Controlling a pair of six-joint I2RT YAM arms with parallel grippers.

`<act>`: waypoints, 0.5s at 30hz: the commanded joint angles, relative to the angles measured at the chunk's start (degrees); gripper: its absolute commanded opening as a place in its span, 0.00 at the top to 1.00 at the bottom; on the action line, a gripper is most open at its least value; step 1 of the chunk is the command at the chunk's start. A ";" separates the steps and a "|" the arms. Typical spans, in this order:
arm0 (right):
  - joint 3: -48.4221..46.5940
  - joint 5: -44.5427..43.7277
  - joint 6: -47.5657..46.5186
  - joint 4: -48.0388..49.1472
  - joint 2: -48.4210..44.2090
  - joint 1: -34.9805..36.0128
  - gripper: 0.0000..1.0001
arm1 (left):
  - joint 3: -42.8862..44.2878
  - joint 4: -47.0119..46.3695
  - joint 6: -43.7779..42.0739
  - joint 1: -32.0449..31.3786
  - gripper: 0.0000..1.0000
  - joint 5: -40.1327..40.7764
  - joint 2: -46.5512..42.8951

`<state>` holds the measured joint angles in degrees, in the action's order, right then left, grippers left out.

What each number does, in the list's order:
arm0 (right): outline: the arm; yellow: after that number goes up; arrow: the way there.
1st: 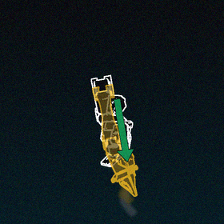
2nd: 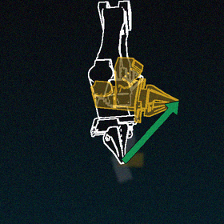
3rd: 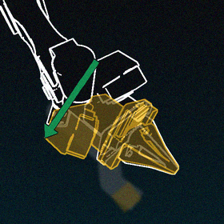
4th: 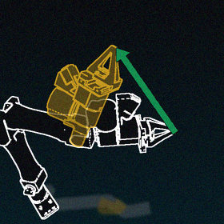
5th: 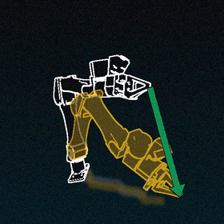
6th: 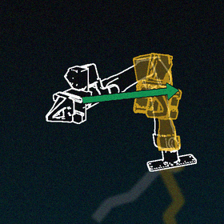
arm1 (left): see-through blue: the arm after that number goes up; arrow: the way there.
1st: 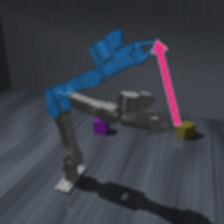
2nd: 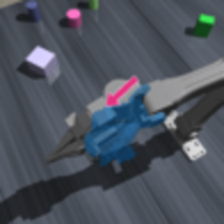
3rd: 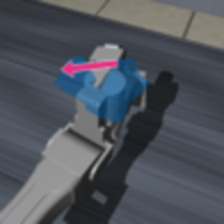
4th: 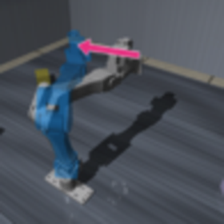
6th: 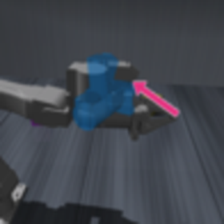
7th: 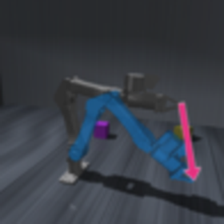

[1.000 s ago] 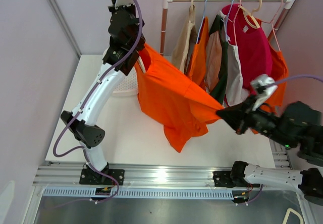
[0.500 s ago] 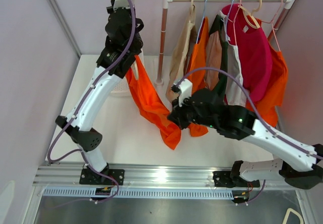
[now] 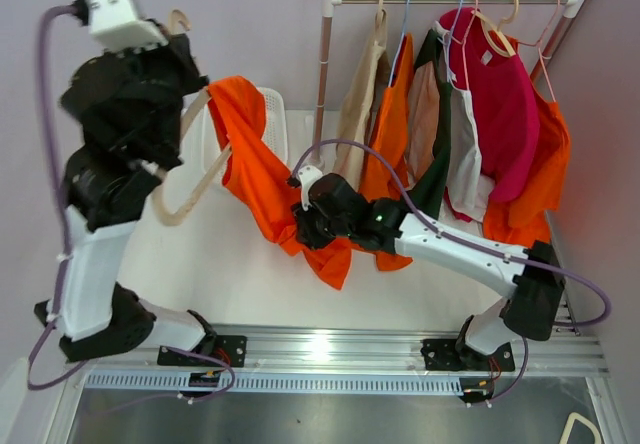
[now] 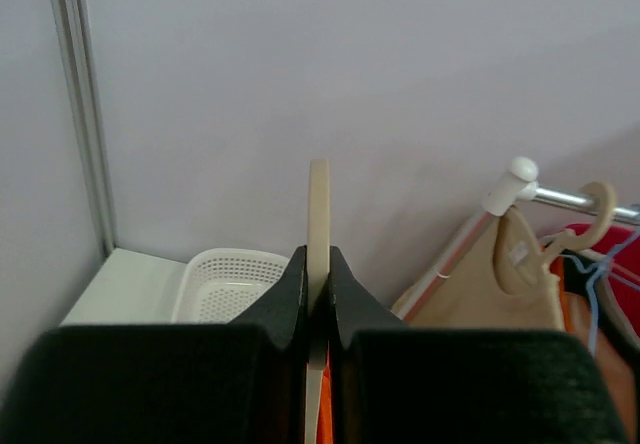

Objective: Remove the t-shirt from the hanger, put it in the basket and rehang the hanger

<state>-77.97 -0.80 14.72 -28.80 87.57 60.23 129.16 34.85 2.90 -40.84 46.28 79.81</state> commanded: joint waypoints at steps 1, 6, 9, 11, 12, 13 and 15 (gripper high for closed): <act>0.10 -1.31 0.05 6.02 0.85 -0.72 0.54 | 1.28 10.05 9.39 -0.03 0.99 -5.32 -3.25; 2.12 0.18 0.49 12.79 -4.32 -1.34 0.08 | -10.04 7.52 11.25 -0.03 0.99 -6.20 -10.54; 2.04 5.43 -0.83 17.79 -6.96 -1.95 0.05 | -13.67 7.33 12.40 -0.03 0.99 -7.17 -12.39; 1.95 9.22 -1.45 19.82 -7.67 -2.39 0.05 | -14.11 8.39 13.10 -0.03 0.99 -8.14 -12.40; 1.78 13.24 -1.28 21.48 -7.85 -2.74 0.04 | -14.20 8.65 13.27 -0.03 0.99 -8.57 -12.66; 1.77 15.63 -0.93 22.63 -7.68 -3.62 0.04 | -14.46 8.65 13.36 -0.03 0.99 -9.10 -12.92; 0.81 19.24 0.74 24.39 -7.07 -4.41 0.04 | -16.04 7.87 13.45 -0.03 0.99 -9.37 -13.45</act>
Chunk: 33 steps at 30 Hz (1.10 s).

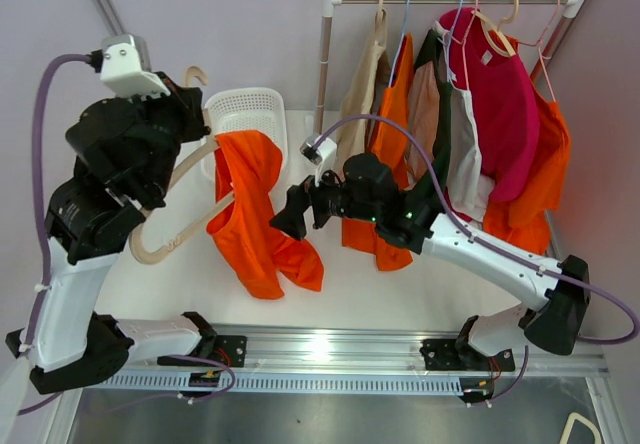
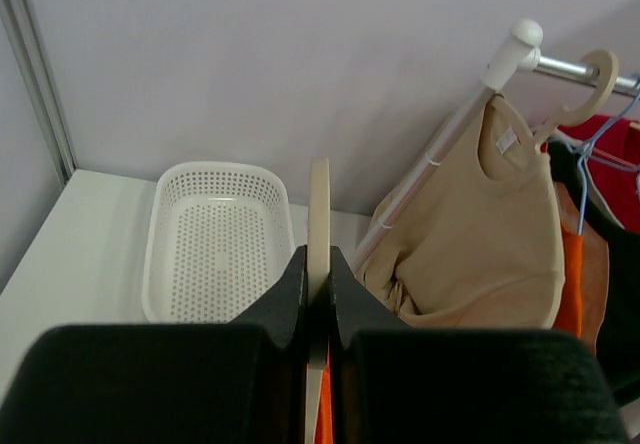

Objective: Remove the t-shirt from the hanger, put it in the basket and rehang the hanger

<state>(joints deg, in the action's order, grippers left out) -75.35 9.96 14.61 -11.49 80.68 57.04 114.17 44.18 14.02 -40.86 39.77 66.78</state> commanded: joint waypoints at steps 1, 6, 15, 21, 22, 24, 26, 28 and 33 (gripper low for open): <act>-2.51 11.89 1.38 7.27 1.13 -1.75 0.04 | -1.40 -1.82 2.07 -0.01 1.00 -2.94 -0.95; -4.80 14.31 2.44 8.41 4.30 -1.31 0.05 | -1.15 -1.38 2.41 -0.01 0.99 -3.20 -0.87; -9.02 14.30 4.37 10.43 10.98 -0.87 0.11 | -1.41 -0.68 3.38 -0.01 0.99 -4.35 -1.66; -10.60 13.34 5.25 12.62 14.50 -0.17 0.59 | -1.67 -0.68 4.35 -0.01 0.99 -5.57 -2.36; -10.69 13.34 5.25 12.72 14.76 -0.26 0.69 | -1.58 -0.42 4.52 -0.01 0.99 -5.84 -2.45; -10.96 12.81 5.34 12.63 15.20 -0.35 0.99 | -1.58 -0.06 5.05 -0.01 0.99 -6.45 -2.88; -10.87 12.11 5.08 12.02 15.20 -0.96 1.00 | -1.58 0.55 5.23 -0.01 0.99 -6.72 -3.15; -10.26 10.79 4.73 11.66 14.59 -1.83 1.00 | -1.67 0.99 4.96 -0.01 0.99 -6.55 -3.94; -8.94 10.00 4.46 11.14 13.10 -6.14 1.00 | -2.02 3.01 4.96 -0.01 0.99 -6.46 -6.22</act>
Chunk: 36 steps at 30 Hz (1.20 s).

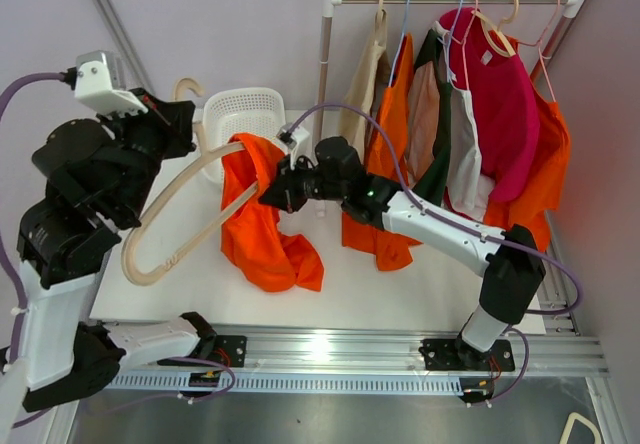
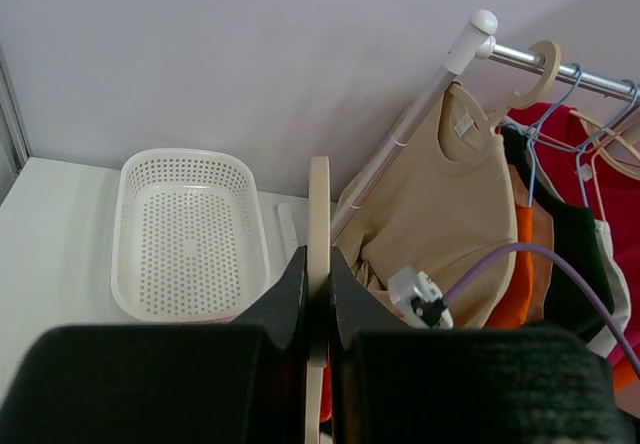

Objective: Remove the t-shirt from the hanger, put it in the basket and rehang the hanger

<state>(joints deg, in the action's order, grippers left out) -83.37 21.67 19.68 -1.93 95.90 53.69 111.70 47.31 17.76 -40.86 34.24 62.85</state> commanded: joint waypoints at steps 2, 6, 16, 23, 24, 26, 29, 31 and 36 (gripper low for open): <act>-1.79 -1.98 -0.78 -0.69 -2.38 -5.25 1.00 | -0.51 0.33 1.14 -0.01 0.99 -0.23 -3.69; -4.42 -1.63 -1.31 -3.42 -0.63 -8.51 1.00 | -2.54 0.15 0.26 -0.01 0.99 1.61 -6.59; -14.42 -2.78 -2.28 -8.43 9.65 -8.78 1.00 | -4.39 -1.61 -1.32 -0.01 0.99 1.10 -12.05; -25.59 -5.78 -3.34 -12.39 16.94 -6.23 1.00 | -5.52 1.47 4.64 -0.01 0.99 -7.68 -13.19; -27.96 -5.76 -3.25 -13.61 18.09 -6.14 1.00 | -6.05 1.73 4.91 -0.01 0.99 -8.30 -13.19; -34.10 -5.59 -4.12 -18.34 21.25 -5.27 1.00 | -6.06 2.00 5.44 -0.01 0.99 -8.92 -12.84; -35.63 -7.78 -5.88 -21.70 23.89 -3.69 1.00 | -5.97 1.91 6.23 -0.01 0.99 -10.85 -12.75; -34.76 -8.67 -5.80 -22.23 24.68 -3.51 1.00 | -4.57 3.22 6.67 -0.01 0.99 -13.49 -11.88; -18.28 -10.58 -3.69 -15.65 19.43 -1.40 1.00 | -2.54 3.14 7.02 -0.01 0.99 -14.72 -10.90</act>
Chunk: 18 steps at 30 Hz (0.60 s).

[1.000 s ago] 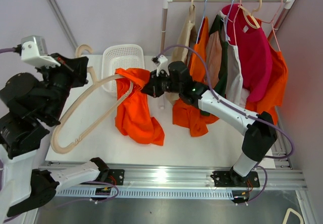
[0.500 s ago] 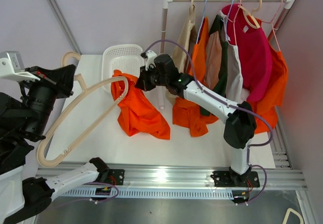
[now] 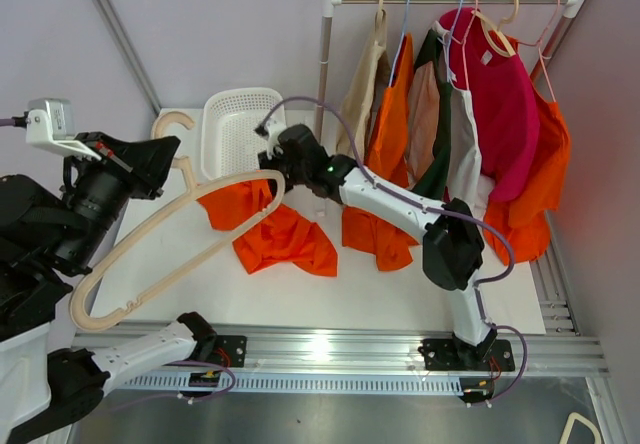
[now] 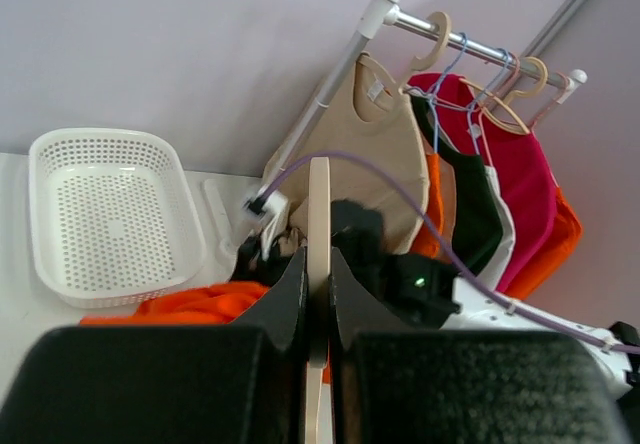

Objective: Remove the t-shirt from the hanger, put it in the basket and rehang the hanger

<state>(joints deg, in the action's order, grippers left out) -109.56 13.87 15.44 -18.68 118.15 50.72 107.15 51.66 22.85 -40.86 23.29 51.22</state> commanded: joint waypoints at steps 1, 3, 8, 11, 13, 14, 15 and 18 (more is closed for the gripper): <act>9.87 -2.71 0.73 1.88 -3.18 1.66 1.00 | 2.18 -1.30 2.11 -0.01 0.99 -4.65 0.63; 12.69 -2.53 1.78 3.90 -2.75 1.40 1.00 | 3.75 -1.21 3.34 -0.01 0.99 -6.67 0.63; 14.20 -0.95 1.96 4.44 -1.78 1.05 1.00 | 5.52 -0.59 4.84 -0.01 0.99 -10.46 0.99; 16.99 -2.87 1.61 4.88 -3.79 2.01 1.00 | 5.35 -0.86 3.26 -0.01 0.99 -7.13 0.99; 18.85 -3.58 1.96 4.88 -6.07 2.10 1.00 | 4.21 -1.91 1.86 -0.01 0.99 -5.45 0.81; 20.77 -4.02 1.96 4.70 -6.96 1.93 1.00 | 3.86 -2.78 1.50 -0.01 0.99 -4.40 0.37; 21.75 -4.29 2.05 4.70 -7.92 2.10 1.00 | 3.42 -4.36 1.06 -0.01 0.99 -4.13 0.11; 26.84 -5.16 2.40 5.93 -12.58 2.10 0.60 | 2.45 -6.04 -0.43 -0.01 0.99 -2.91 0.28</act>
<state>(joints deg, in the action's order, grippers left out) -85.43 10.68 17.80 -15.11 112.03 52.45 110.02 50.19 24.64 -40.86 18.39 51.68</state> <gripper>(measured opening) 0.262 0.050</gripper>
